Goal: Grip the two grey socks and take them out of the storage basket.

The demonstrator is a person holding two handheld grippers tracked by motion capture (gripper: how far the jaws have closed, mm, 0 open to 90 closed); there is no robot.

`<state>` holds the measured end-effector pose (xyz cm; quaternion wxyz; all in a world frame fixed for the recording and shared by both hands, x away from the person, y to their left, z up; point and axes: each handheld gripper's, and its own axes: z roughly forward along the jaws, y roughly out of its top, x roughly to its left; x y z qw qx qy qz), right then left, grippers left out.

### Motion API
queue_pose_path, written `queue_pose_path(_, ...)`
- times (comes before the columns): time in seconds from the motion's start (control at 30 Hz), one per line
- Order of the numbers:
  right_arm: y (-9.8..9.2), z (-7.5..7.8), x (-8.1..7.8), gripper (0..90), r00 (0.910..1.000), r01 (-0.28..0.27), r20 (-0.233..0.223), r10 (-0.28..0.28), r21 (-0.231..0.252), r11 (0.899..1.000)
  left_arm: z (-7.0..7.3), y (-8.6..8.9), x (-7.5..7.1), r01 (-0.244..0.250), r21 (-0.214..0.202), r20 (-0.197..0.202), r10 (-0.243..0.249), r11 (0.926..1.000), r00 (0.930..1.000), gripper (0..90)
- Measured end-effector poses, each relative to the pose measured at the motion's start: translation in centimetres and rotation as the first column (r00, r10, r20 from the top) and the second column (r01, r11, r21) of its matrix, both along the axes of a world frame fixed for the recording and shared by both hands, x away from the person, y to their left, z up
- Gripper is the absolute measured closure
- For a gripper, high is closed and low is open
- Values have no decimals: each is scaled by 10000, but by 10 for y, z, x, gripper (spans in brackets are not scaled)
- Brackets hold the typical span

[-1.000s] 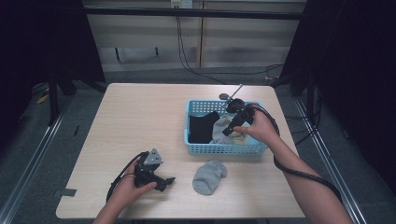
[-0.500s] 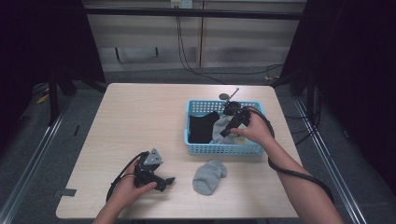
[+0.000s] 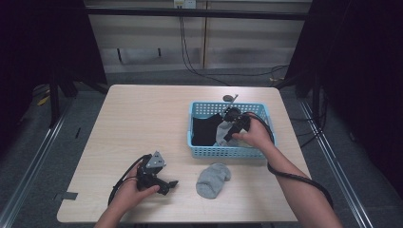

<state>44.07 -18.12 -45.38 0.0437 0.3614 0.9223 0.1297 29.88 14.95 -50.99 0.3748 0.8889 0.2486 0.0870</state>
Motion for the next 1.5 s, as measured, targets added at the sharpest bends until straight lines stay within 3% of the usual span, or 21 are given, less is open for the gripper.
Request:
queue_pose_path(0.03,-1,-2,1,552,10000,21,-26,-22,-47,10000,0,0,0,-2,-6,-2,2,10000,10000,33)
queue_pose_path(0.1,-2,-3,1,689,9998,125,-140,-125,32,9999,0,0,0,-3,-7,-3,3,10000,10000,33)
queue_pose_path(0.2,-4,-2,1,793,9991,262,-325,-259,76,9996,0,0,0,-3,-5,-2,3,10000,10000,33)
queue_pose_path(0.27,-5,1,1,814,9993,223,-300,-222,29,9997,0,0,0,-2,-5,-3,2,10000,10000,33)
queue_pose_path(1.07,-25,58,-2,833,9985,490,-296,-471,650,9967,0,0,0,-3,-16,13,3,10000,10000,33)
queue_pose_path(1.5,-27,84,-2,836,9994,303,-204,-290,651,9974,0,0,0,0,-36,8,0,10000,10000,33)
